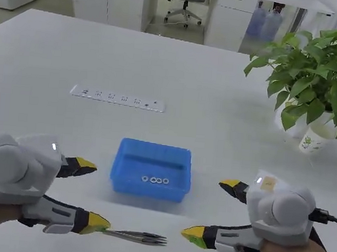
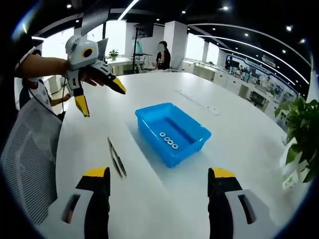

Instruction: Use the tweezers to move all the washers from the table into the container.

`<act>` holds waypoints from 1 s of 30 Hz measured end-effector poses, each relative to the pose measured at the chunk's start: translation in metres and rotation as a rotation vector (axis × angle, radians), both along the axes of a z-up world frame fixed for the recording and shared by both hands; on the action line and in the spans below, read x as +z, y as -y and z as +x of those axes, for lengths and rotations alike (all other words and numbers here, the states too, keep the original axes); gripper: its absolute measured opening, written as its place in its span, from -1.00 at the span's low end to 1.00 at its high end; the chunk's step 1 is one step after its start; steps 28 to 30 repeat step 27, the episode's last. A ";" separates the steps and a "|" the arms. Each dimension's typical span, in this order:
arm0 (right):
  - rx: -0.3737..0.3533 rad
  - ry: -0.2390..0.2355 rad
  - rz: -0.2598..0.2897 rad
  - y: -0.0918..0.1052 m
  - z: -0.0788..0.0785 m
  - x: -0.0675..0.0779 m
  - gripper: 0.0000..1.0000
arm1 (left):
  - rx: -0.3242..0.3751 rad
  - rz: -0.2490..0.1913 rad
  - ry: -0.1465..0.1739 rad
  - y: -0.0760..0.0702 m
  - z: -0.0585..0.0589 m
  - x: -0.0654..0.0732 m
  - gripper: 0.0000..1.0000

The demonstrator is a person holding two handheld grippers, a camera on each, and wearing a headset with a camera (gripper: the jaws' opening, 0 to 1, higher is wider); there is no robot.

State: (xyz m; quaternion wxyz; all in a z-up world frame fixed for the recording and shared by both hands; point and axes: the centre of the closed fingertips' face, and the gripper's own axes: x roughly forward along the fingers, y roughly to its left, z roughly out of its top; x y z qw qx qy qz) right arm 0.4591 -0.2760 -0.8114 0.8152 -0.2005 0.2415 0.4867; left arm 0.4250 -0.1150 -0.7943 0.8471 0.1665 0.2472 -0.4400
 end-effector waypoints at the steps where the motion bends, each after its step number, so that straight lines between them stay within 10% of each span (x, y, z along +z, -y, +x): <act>1: 0.001 -0.002 0.005 0.000 -0.001 0.000 0.69 | 0.005 0.001 0.000 -0.001 0.001 0.000 0.58; 10: -0.021 0.006 0.034 -0.001 0.000 0.002 1.00 | 0.028 -0.029 -0.008 0.003 0.009 0.002 0.99; 30: -0.018 -0.003 0.034 -0.001 -0.003 0.000 1.00 | 0.031 -0.014 -0.019 0.002 0.013 -0.003 0.99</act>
